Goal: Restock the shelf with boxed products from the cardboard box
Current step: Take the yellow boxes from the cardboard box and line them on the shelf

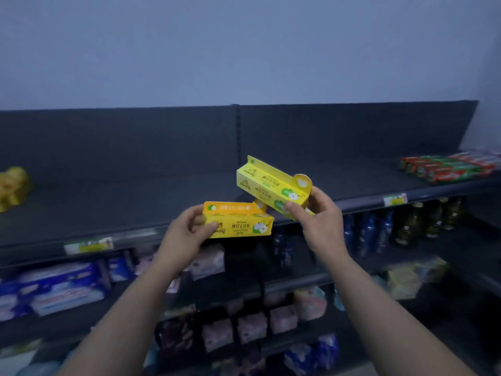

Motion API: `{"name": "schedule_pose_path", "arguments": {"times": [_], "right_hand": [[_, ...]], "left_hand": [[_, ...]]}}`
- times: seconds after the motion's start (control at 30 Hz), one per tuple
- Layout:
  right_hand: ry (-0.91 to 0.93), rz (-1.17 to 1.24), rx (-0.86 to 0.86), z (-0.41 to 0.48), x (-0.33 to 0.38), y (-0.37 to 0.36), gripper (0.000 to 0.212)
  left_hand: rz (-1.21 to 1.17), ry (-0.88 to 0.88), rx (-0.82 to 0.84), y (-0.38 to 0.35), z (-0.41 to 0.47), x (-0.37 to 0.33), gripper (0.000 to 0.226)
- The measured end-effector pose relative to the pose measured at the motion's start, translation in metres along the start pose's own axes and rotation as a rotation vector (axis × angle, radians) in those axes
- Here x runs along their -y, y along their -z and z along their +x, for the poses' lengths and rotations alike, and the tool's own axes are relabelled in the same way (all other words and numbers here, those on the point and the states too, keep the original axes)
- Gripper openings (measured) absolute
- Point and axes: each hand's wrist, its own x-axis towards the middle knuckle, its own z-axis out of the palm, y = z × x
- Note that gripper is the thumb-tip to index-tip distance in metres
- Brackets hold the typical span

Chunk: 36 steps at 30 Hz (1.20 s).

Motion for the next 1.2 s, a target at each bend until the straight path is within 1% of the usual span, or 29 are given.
{"name": "schedule_pose_path", "arguments": {"times": [0.13,0.27,0.4,0.5,0.7,0.77,1.03,1.2], "right_hand": [[0.008,0.070,0.077,-0.004,0.016,-0.079,0.033],[-0.022,0.123,0.174,-0.008,0.025,-0.154,0.033],[-0.043,0.197,0.276,-0.009,0.031,-0.221,0.035],[-0.045,0.232,0.356,-0.006,0.035,-0.267,0.031],[-0.043,0.284,0.491,0.013,0.034,-0.347,0.030],[-0.052,0.291,0.523,0.023,0.032,-0.370,0.028],[-0.057,0.318,0.631,0.063,0.021,-0.447,0.026],[-0.097,0.325,0.691,0.075,0.014,-0.487,0.025]], "left_hand": [[0.049,-0.001,-0.119,0.085,-0.017,0.005,0.034],[0.064,0.032,-0.251,0.154,-0.037,0.011,0.035],[0.127,0.053,-0.376,0.214,-0.049,0.022,0.034],[0.188,0.078,-0.462,0.256,-0.054,0.032,0.031],[0.246,0.131,-0.596,0.328,-0.049,0.054,0.034],[0.275,0.161,-0.638,0.349,-0.043,0.060,0.032],[0.411,0.248,-0.713,0.415,-0.001,0.085,0.028],[0.422,0.291,-0.689,0.450,0.018,0.106,0.032]]}}
